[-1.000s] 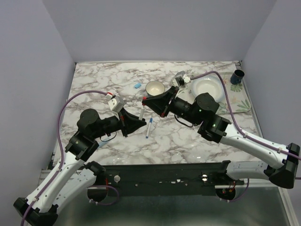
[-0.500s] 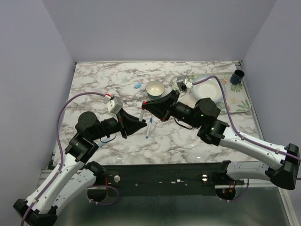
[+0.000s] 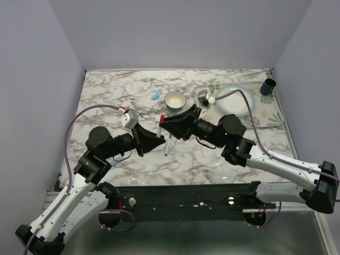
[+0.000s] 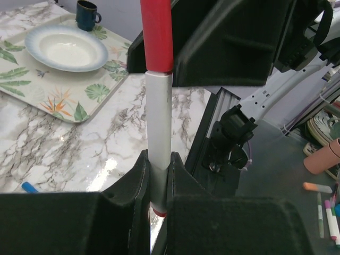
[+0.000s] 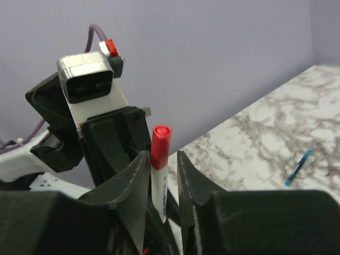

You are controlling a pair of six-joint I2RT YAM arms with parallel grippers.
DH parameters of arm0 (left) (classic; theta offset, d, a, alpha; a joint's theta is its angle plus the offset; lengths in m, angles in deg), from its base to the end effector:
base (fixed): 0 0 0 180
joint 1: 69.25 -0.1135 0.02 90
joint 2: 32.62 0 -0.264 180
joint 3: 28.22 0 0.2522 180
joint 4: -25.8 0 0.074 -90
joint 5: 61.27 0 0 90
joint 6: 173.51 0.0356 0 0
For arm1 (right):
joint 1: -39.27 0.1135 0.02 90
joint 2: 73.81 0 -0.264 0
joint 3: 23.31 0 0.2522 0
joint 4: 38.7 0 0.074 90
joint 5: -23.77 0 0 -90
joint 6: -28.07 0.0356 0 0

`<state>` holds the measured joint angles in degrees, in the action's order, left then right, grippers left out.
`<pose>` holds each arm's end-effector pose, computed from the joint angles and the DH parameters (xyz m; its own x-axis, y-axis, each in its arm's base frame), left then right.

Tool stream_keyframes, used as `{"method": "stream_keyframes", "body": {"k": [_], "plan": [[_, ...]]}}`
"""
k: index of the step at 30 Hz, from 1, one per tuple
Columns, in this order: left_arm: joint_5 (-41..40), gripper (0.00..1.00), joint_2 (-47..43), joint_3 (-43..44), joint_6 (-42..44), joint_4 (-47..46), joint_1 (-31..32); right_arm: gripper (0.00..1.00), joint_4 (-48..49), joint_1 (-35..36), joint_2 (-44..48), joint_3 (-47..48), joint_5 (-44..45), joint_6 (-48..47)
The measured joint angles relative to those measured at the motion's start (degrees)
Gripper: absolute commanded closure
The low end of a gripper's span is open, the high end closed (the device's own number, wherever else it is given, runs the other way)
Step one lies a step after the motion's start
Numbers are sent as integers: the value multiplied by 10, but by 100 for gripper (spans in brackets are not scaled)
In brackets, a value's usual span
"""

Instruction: Insert the pens into the pen caps

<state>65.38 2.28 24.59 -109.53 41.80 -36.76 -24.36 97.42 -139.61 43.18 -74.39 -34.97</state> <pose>0.1117 -0.0963 0.3455 -0.3845 -0.1724 -0.9069 0.8518 0.3123 -0.4206 0.1379 0.2316 0.3857 -0.2920 0.3804 -0.8775 -0.8760 0.2619 0.4051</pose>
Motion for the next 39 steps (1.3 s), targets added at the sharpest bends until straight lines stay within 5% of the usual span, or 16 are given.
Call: {"method": "stream_keyframes", "body": {"k": [6, 18, 31, 39], "plan": [[0, 100, -11, 0, 10, -31, 0, 31, -34, 9, 0, -3, 0, 16], [1, 100, -21, -3, 27, -33, 0, 31, -108, 10, 2, 98, -12, 1], [16, 100, -15, -3, 26, -34, 0, 41, -145, 10, -23, 138, -21, -24], [18, 100, -15, -3, 26, -35, 0, 65, -152, 10, -30, 138, -28, -30]]}}
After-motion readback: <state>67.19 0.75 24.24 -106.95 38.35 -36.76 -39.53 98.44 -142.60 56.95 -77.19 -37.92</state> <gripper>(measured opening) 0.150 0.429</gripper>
